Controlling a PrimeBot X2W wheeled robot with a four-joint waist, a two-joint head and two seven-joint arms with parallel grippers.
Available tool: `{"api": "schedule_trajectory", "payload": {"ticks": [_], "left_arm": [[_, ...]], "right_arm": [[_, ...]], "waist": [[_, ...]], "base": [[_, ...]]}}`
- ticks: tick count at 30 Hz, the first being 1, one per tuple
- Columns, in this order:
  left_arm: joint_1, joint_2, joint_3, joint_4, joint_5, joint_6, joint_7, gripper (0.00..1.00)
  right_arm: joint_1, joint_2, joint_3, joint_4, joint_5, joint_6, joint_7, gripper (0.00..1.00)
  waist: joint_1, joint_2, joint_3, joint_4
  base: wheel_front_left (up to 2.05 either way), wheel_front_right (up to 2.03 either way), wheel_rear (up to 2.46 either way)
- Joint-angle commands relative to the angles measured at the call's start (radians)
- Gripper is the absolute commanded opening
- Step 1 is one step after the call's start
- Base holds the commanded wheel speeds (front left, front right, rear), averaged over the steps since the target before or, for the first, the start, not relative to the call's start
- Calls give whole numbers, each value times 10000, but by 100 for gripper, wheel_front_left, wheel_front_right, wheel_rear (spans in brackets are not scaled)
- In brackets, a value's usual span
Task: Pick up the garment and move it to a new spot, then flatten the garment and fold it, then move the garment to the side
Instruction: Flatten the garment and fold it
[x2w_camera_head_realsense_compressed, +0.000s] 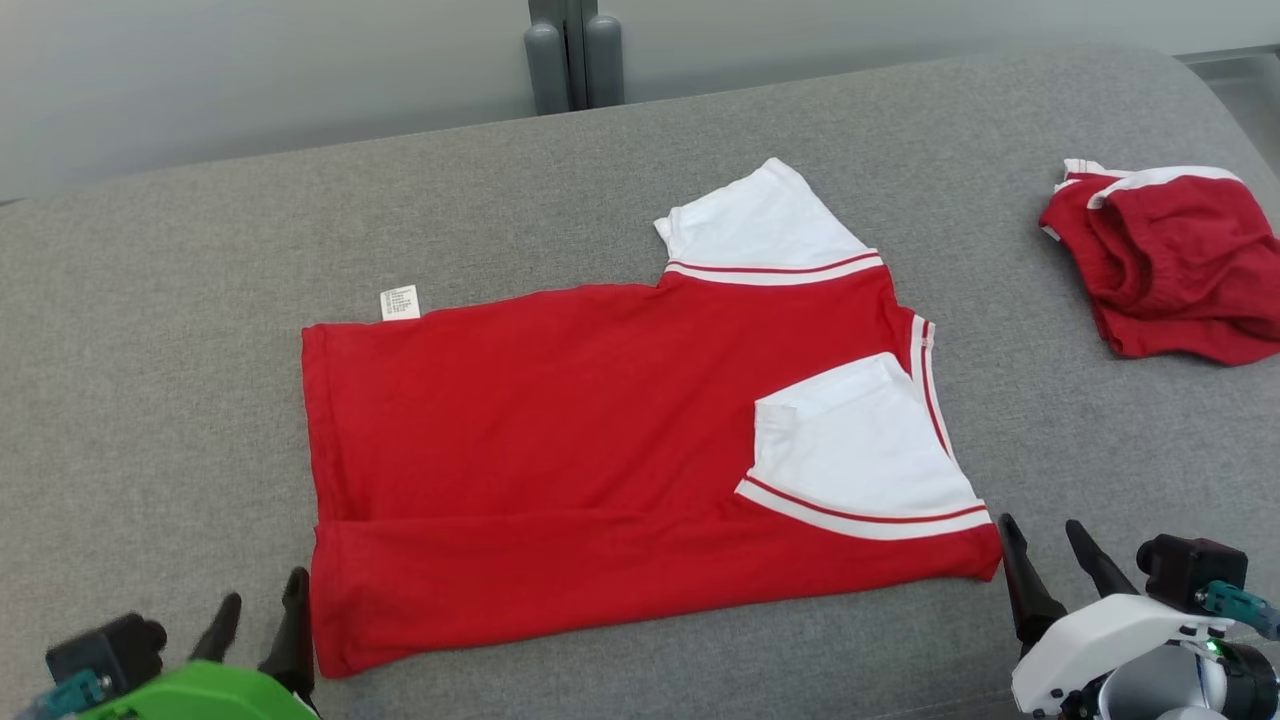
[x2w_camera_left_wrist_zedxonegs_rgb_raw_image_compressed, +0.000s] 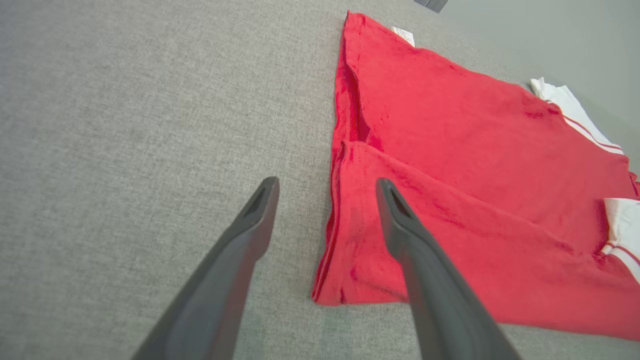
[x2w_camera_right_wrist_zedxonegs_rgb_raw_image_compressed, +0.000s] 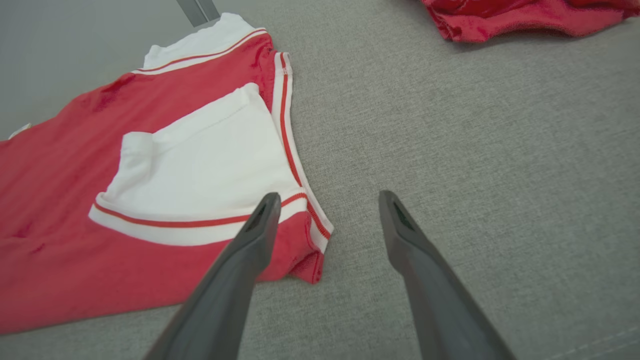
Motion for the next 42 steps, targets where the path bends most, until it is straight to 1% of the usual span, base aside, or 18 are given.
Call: {"api": "schedule_trajectory", "payload": {"ticks": [1, 4, 9, 15, 19, 24, 27, 32, 35, 36, 37, 38, 40, 41, 42], "left_arm": [[-524, 334, -28, -54, 314, -30, 96, 100], [-1486, 654, -297, 41, 583, -155, 484, 100], [-3558, 1364, -815, 819, 1323, -386, 1318, 100], [-5515, 1888, -1253, 1850, 1809, -734, 2131, 100], [-6402, 2121, -1418, 2531, 2068, -823, 2474, 100], [-7226, 2221, -1593, 3274, 2213, -898, 2845, 100], [-7504, 2254, -1667, 3629, 2259, -857, 3002, 100], [-7483, 2327, -1736, 4029, 2154, -939, 3209, 100], [-7466, 2304, -1779, 4121, 2120, -962, 3157, 100], [-7463, 2276, -1799, 4126, 2115, -994, 3128, 88], [-7463, 2225, -1826, 4124, 2091, -1046, 3099, 83], [-7470, 2191, -1851, 4135, 2065, -1083, 3093, 80], [-7542, 2136, -1899, 4165, 2061, -1154, 2988, 73], [-7591, 2085, -1921, 4175, 2069, -1150, 2929, 60], [-7638, 2063, -1926, 4197, 2076, -1152, 2857, 51]], "right_arm": [[-112, -20, -81, -129, -146, -14, -62, 100], [-350, -19, -161, -359, -374, -14, -43, 100], [-1023, -19, 114, -732, -615, -14, 73, 100], [-2055, -19, 703, -969, -689, -14, 34, 100], [-2586, -17, 996, -1065, -749, -14, -78, 100], [-2950, -17, 1283, -1075, -792, -14, -215, 100], [-3046, -19, 1373, -1007, -814, -14, -297, 100], [-3100, -19, 1457, -902, -824, -14, -357, 100], [-3139, -15, 1500, -893, -829, -14, -368, 100], [-3135, -17, 1505, -898, -835, -14, -365, 100], [-3140, -17, 1523, -907, -835, -14, -354, 100], [-3159, -17, 1536, -908, -832, -14, -344, 100], [-3235, -17, 1574, -888, -851, -14, -302, 100], [-3273, -17, 1592, -869, -857, -14, -275, 100], [-3318, -17, 1598, -841, -861, -14, -253, 100]], "waist": [[0, 0, 0, 30], [0, 0, 96, 78], [0, 0, 551, -102], [0, 0, 1403, -517], [0, 0, 2030, -736], [0, 0, 2574, -893], [0, 0, 2719, -959], [0, 0, 2741, -992], [0, 0, 2714, -979], [0, 0, 2708, -972], [0, 0, 2707, -964], [0, 0, 2708, -956], [0, 0, 2723, -939], [0, 0, 2731, -929], [0, 0, 2743, -921]], "base": [[0, 0, 0], [0, 0, 0], [0, 0, 0], [0, 0, 0], [0, 0, 0], [0, 0, 0], [0, 0, 0], [0, 0, 0], [0, 0, 0], [0, 0, 0], [0, 0, 0], [0, 0, 0], [0, 0, 0], [0, 0, 0], [0, 0, 0]]}}
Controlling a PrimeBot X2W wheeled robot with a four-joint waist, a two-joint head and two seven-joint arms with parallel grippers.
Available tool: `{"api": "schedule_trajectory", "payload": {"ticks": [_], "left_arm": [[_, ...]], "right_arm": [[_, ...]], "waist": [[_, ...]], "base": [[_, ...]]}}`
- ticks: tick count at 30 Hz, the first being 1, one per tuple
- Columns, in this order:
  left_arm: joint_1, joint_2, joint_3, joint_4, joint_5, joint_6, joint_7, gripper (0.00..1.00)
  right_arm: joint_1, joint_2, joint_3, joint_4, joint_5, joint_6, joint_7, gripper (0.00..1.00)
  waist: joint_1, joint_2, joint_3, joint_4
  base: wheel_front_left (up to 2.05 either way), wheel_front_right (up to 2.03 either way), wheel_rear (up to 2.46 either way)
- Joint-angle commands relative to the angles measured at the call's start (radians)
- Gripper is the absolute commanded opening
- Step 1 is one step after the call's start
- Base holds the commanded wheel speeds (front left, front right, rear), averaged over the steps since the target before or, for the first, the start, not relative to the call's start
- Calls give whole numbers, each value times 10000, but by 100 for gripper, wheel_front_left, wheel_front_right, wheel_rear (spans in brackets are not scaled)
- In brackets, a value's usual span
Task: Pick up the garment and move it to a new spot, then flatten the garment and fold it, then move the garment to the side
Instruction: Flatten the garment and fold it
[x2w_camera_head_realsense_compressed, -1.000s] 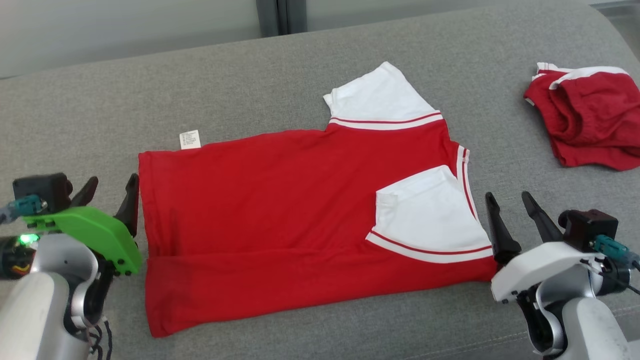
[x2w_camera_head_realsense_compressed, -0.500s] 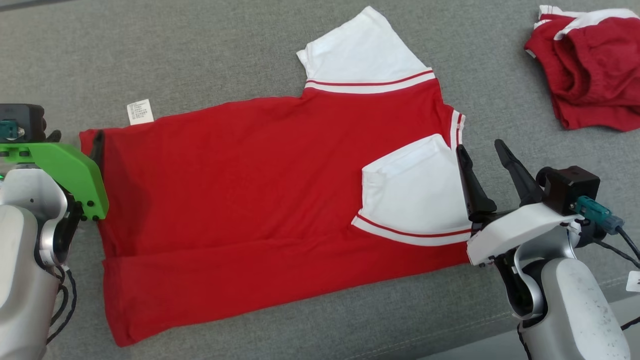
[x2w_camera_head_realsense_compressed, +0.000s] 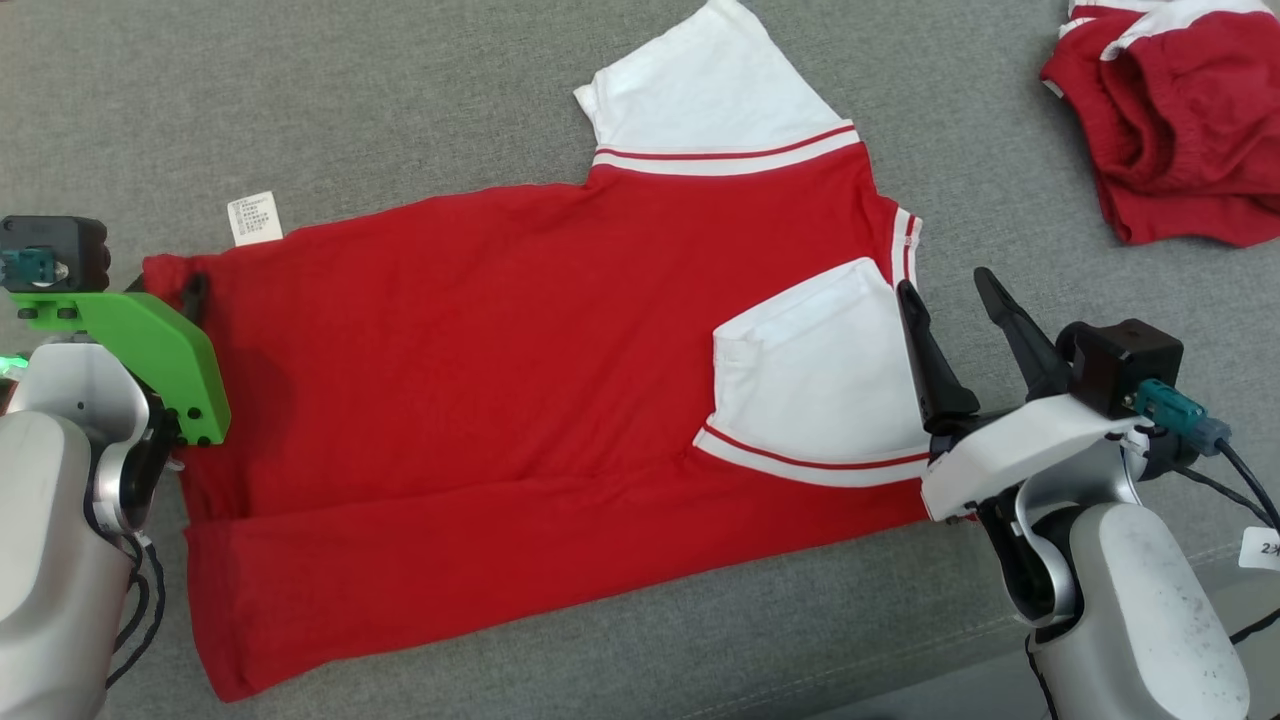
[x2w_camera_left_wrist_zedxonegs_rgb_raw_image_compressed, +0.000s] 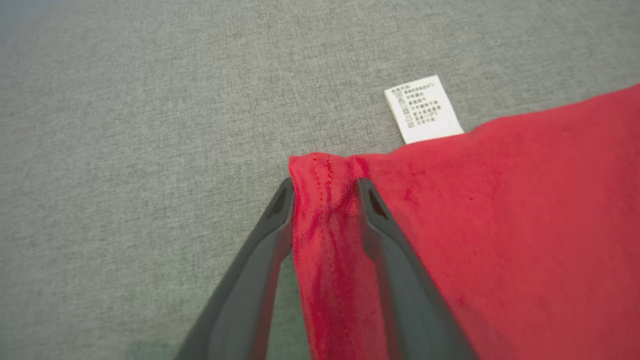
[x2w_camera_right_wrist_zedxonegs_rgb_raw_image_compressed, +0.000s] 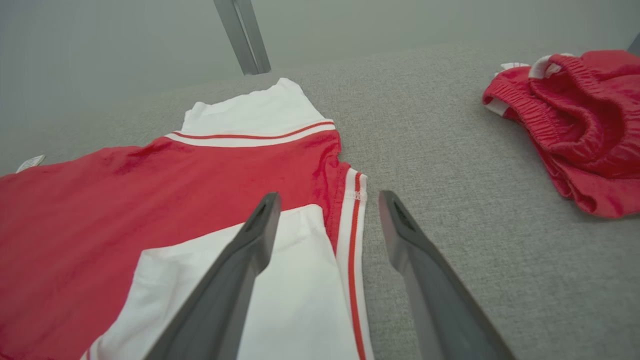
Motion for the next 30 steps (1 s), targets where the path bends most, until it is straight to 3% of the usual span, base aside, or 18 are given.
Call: {"api": "schedule_trajectory", "payload": {"ticks": [1, 4, 6, 7, 15, 22, 30], "left_arm": [[-202, -71, -2, 97, -34, 13, -125, 47], [-335, -170, 23, 214, -21, 88, -369, 24], [-436, -240, 30, 293, -25, 98, -516, 3], [-482, -277, 43, 323, -25, 101, -639, 0], [-660, -733, -125, 187, -66, -71, -1414, 0], [-865, -1433, -441, -31, -129, -211, -1932, 0], [-1176, -2010, -775, 8, -103, -355, -2348, 0]], "right_arm": [[-215, -17, 15, 68, -82, -14, 38, 100], [-431, -15, 41, 159, -157, -14, 114, 100], [-680, -17, 53, 233, -231, -14, 172, 100], [-859, -15, 46, 286, -285, -14, 207, 100], [-3223, -170, -454, 1517, -1244, -14, 1090, 100], [-5969, -828, -127, 4042, -1192, -16, 2195, 100], [-8002, -1230, 18, 6674, -1469, -16, 3008, 100]], "waist": [[-1, 0, 28, 20], [-1, 0, 81, 58], [-1, 0, 130, 99], [-1, 0, 156, 132], [-1, 0, 246, 862], [-1, 0, 532, 1832], [-1, 0, 935, 2575]], "base": [[0, 0, 0], [0, 0, 0], [0, 0, 0], [0, 0, 0], [0, 0, 0], [0, 0, 0], [0, 0, 0]]}}
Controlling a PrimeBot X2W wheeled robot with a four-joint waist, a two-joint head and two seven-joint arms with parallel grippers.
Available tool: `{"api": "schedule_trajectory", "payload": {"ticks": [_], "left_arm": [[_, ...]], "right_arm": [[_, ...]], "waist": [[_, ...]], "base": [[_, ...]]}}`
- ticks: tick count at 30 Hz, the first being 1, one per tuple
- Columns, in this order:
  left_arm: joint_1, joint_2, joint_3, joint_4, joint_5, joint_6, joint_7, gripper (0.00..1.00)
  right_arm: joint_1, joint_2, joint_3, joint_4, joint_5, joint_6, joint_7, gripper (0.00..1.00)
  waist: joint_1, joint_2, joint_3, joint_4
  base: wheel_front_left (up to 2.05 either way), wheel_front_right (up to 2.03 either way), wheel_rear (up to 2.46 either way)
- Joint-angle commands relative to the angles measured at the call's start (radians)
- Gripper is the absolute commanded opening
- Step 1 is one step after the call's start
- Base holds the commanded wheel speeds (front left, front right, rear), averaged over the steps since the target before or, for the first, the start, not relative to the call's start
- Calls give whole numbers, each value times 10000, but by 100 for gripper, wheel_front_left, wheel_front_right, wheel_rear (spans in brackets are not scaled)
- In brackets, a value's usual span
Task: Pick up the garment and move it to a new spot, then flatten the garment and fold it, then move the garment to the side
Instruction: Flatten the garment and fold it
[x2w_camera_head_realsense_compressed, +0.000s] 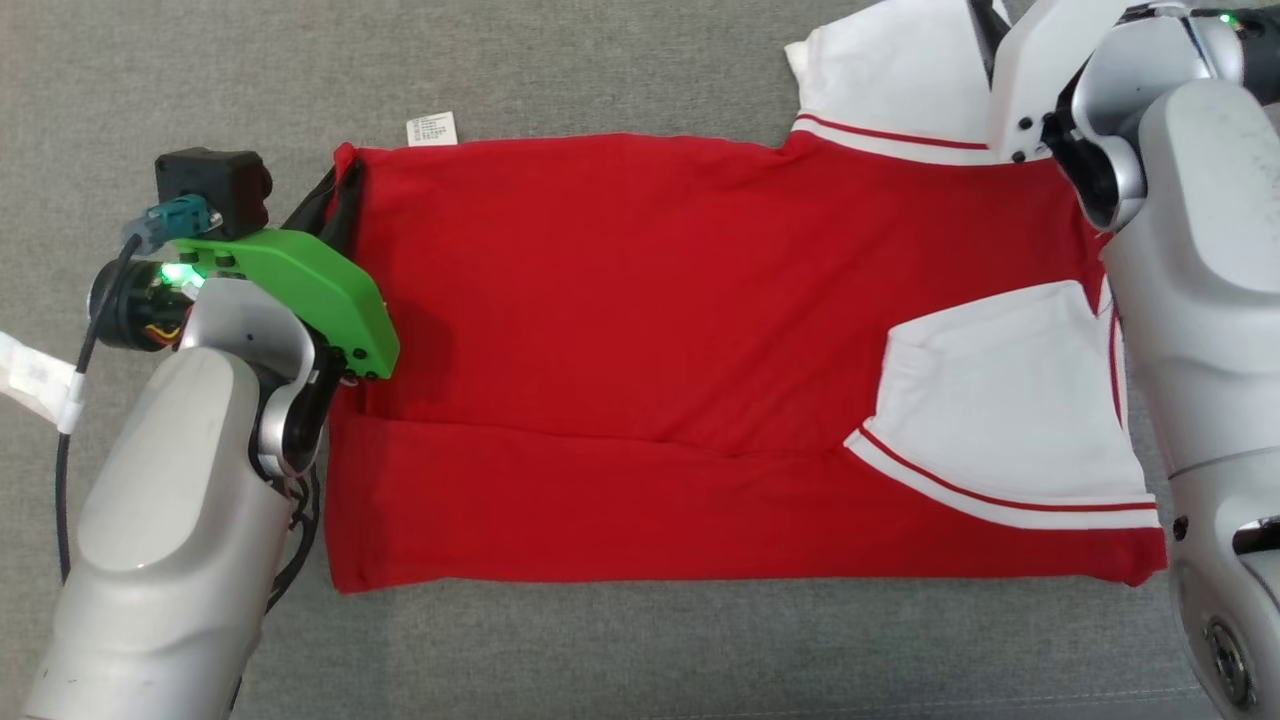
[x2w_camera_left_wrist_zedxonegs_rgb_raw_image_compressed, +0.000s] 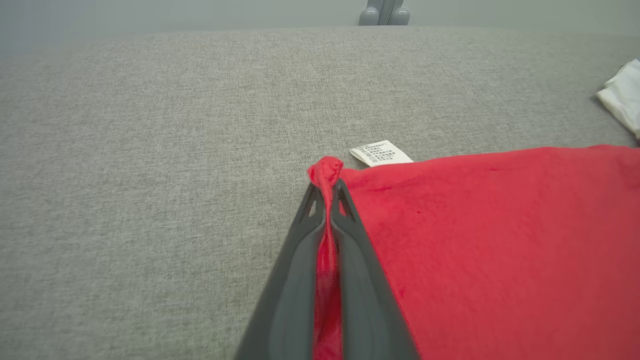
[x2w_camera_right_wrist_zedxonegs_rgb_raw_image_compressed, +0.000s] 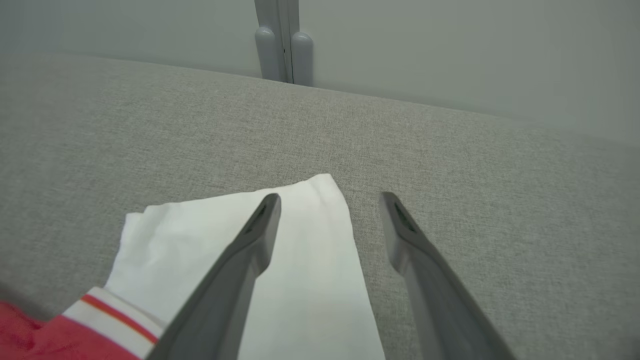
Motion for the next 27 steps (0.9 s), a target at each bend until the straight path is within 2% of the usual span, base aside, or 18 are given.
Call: {"api": "schedule_trajectory", "payload": {"ticks": [1, 5, 14, 15, 16, 17, 18, 19, 20, 21, 22, 27], "left_arm": [[-221, -88, -75, 23, 6, -38, -100, 0], [-325, -268, -198, 85, 49, -108, -264, 0], [-444, -427, -343, 362, -23, -182, -502, 0], [-451, -433, -357, 397, -33, -183, -520, 0], [-459, -435, -366, 428, -44, -191, -520, 0], [-466, -434, -377, 456, -53, -192, -521, 0], [-472, -434, -380, 477, -61, -198, -522, 0], [-482, -434, -385, 502, -64, -202, -538, 0], [-492, -431, -388, 519, -65, -205, -554, 0], [-505, -421, -388, 543, -58, -203, -568, 0], [-521, -405, -384, 565, -63, -198, -576, 0], [-571, -248, -296, 726, -119, -124, -646, 0]], "right_arm": [[-263, -112, -127, 354, -60, -18, 75, 100], [-827, -298, -376, 1299, -353, -18, 140, 100], [-1417, -217, -533, 2922, -311, -14, 408, 100], [-1457, -242, -527, 3057, -320, -14, 371, 96], [-1493, -261, -520, 3158, -333, -14, 325, 83], [-1530, -286, -535, 3278, -350, -16, 277, 48], [-1557, -292, -544, 3358, -365, -18, 208, 43], [-1598, -272, -561, 3451, -354, -19, 101, 29], [-1623, -261, -579, 3493, -324, -19, -23, 22], [-1658, -283, -622, 3551, -302, -21, -205, 5], [-1698, -301, -635, 3578, -314, -21, -370, 0], [-1904, -282, -624, 3748, -407, -21, -1263, 0]], "waist": [[-1, 0, 337, 426], [-1, 0, 485, 669], [-1, 0, 543, 817], [-1, 0, 534, 817], [-1, 0, 529, 814], [-1, 0, 526, 808], [-1, 0, 524, 803], [-1, 0, 520, 794], [-1, 0, 518, 786], [-1, 0, 513, 771], [-1, 0, 507, 754], [-1, 0, 400, 565]], "base": [[0, 0, 0], [0, 0, 0], [0, 0, 0], [0, 0, 0], [0, 0, 0], [0, 0, 0], [0, 0, 0], [0, 0, 0], [0, 0, 0], [0, 0, 0], [0, 0, 0], [0, 0, 0]]}}
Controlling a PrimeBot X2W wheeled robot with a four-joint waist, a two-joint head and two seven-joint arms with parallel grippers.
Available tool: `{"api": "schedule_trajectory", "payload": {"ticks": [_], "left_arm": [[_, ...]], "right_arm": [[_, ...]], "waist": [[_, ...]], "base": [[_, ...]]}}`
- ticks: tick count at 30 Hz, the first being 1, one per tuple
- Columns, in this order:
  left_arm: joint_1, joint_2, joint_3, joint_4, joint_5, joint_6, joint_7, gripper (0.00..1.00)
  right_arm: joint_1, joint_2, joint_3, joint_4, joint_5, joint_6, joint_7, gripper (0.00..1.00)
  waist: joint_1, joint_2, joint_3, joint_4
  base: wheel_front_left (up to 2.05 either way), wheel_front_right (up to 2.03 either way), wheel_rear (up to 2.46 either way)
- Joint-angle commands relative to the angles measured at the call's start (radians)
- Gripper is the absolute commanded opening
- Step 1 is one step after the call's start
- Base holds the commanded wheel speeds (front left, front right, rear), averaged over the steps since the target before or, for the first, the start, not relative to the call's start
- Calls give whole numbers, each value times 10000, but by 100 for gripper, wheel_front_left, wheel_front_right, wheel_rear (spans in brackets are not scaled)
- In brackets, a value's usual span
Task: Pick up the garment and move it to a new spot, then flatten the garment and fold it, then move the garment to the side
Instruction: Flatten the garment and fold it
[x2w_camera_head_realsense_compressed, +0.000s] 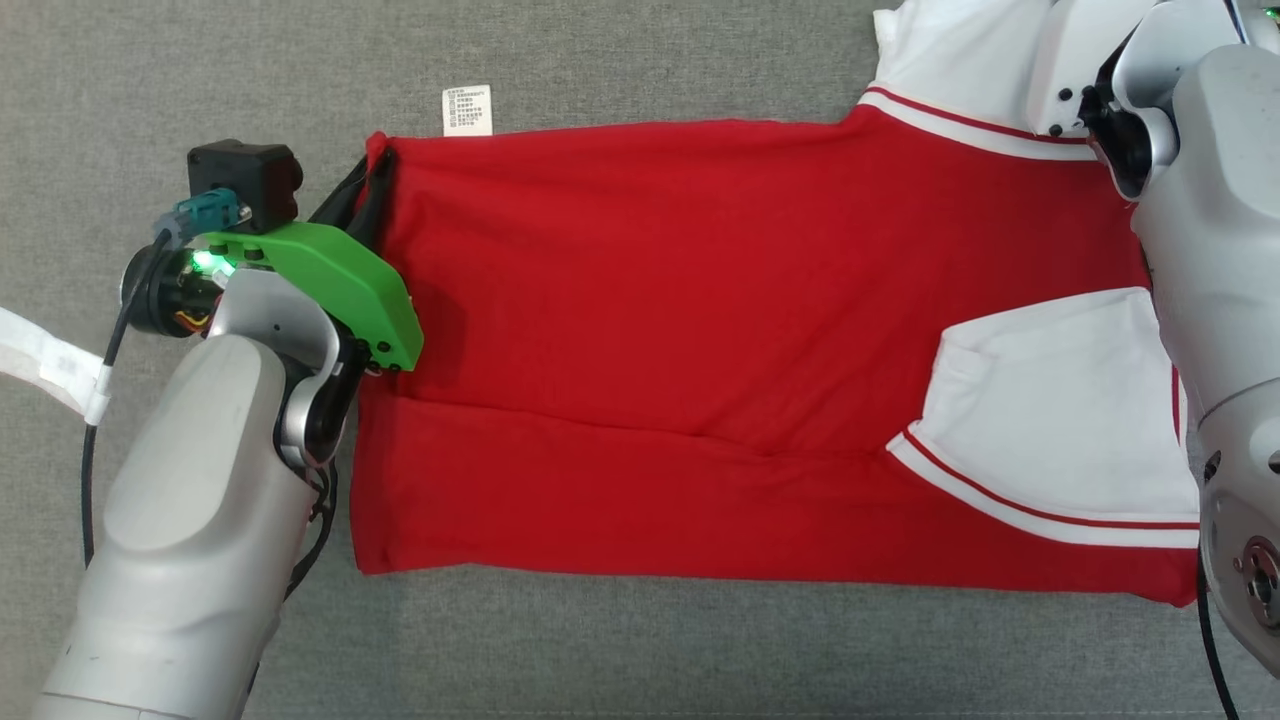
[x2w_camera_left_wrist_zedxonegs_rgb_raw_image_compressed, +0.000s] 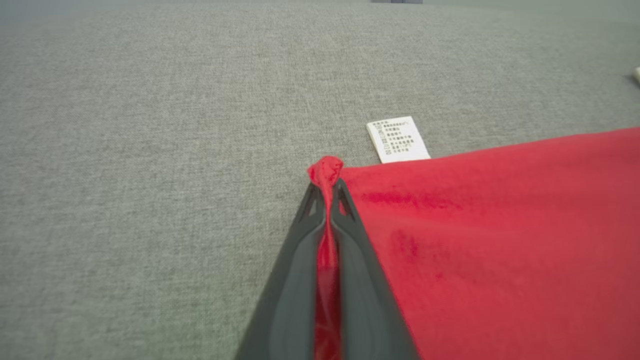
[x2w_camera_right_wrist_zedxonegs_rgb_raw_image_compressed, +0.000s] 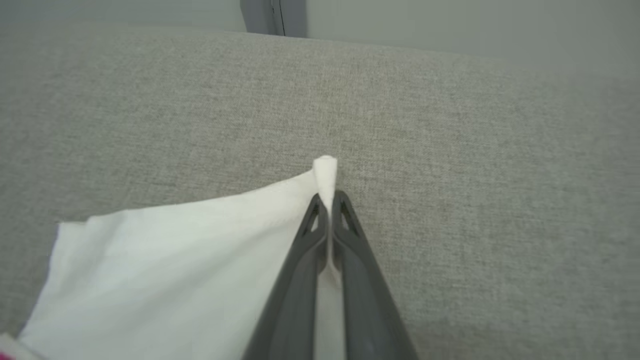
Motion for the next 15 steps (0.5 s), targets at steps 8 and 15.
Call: {"api": "schedule_trajectory", "payload": {"ticks": [8, 15], "left_arm": [[202, 365, 280, 380, -175, 130, -379, 0], [1023, 617, 398, 306, -359, 152, -701, 0]], "right_arm": [[454, 263, 1031, 23, 672, -21, -1515, 0], [1735, 98, 2494, -886, 1857, -21, -2603, 0]], "waist": [[-1, 0, -819, -670], [-1, 0, -1709, -1236]], "base": [[0, 0, 0], [0, 0, 0]]}}
